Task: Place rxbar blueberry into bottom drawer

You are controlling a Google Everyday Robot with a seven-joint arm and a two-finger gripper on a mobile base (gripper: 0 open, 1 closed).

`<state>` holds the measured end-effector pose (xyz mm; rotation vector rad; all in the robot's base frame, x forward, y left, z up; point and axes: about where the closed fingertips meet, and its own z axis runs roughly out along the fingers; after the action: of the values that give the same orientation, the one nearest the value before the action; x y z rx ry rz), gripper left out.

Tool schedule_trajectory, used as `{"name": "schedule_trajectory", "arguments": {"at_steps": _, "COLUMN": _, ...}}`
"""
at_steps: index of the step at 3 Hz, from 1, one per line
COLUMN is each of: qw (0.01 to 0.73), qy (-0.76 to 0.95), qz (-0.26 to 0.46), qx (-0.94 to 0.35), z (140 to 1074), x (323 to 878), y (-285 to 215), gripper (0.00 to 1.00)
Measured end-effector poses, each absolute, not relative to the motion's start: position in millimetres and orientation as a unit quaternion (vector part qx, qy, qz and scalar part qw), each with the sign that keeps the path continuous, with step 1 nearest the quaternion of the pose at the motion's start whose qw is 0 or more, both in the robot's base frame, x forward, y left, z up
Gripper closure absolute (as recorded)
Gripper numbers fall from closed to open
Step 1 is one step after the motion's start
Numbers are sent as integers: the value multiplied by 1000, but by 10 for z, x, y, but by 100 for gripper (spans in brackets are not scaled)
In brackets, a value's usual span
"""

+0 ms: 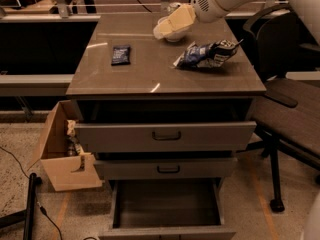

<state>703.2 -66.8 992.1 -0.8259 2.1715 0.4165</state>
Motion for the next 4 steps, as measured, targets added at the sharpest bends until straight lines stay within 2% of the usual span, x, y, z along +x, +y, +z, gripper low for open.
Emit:
{"name": "schedule_trajectory", "arguments": {"at_steps": 2, "qw": 387, "qy": 858, "qz": 149, "qx": -304, "z": 9970, "x": 7191, "y": -588, "gripper": 0}}
{"name": "schedule_trajectory", "arguments": {"at_steps": 4, "qw": 369, "qy": 902, "qz": 88, "qx": -205, "z": 9960, "x": 7931, "y": -151, "gripper": 0}}
